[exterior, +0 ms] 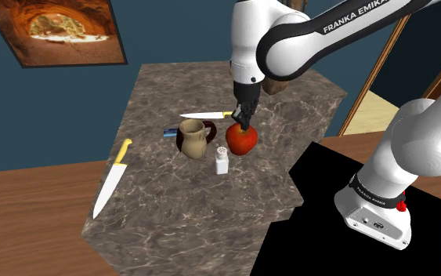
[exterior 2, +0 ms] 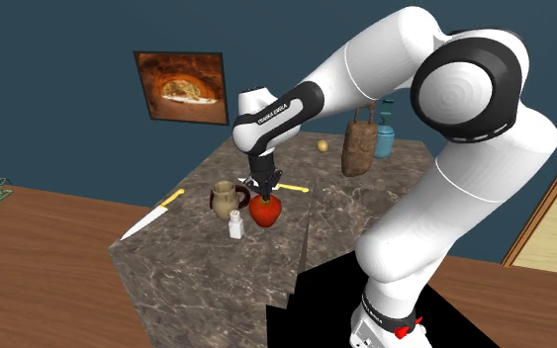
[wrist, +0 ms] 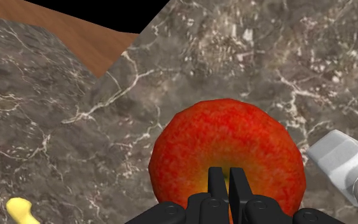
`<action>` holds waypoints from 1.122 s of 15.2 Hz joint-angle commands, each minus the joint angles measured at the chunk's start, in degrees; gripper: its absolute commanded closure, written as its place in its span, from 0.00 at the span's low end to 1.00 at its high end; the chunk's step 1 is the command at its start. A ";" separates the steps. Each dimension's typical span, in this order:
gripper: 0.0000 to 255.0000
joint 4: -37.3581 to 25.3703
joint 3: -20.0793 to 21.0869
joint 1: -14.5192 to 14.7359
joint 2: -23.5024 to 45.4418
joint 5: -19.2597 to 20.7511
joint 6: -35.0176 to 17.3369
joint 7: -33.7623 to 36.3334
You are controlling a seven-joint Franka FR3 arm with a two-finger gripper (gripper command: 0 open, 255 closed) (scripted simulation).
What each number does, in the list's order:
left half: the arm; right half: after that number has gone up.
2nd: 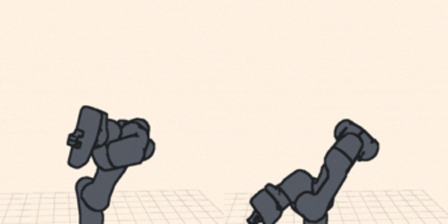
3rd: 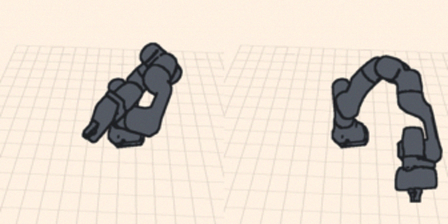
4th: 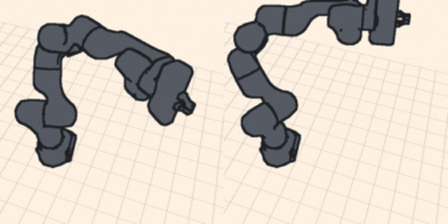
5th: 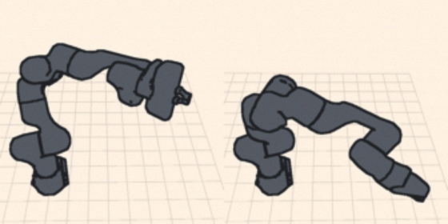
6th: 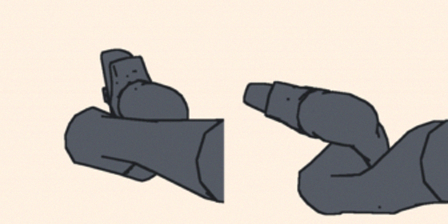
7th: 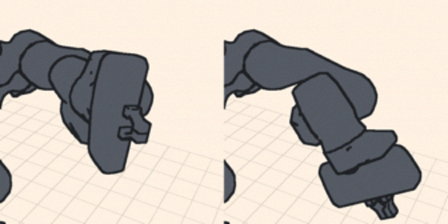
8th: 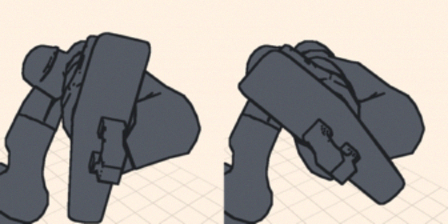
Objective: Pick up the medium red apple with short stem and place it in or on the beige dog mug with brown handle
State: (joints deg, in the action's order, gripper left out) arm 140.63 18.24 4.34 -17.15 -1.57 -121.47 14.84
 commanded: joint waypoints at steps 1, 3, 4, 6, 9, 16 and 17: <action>1.00 -0.81 -0.10 0.05 -0.54 -0.13 1.32 -0.13; 1.00 -1.79 -0.27 0.09 -1.25 -0.27 2.99 -0.36; 1.00 -2.29 -0.36 0.10 -1.58 -0.33 3.82 -0.46; 1.00 -3.34 -0.52 0.13 -2.20 -0.44 5.47 -0.66; 1.00 -5.00 -0.77 0.14 -3.02 -0.55 7.92 -0.93; 1.00 -9.25 -1.28 0.11 -4.41 -0.66 13.52 -1.43; 1.00 -9.90 -1.35 0.10 -4.56 -0.67 14.31 -1.49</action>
State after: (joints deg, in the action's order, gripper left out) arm 131.37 17.07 4.49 -21.44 -2.24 -108.08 13.56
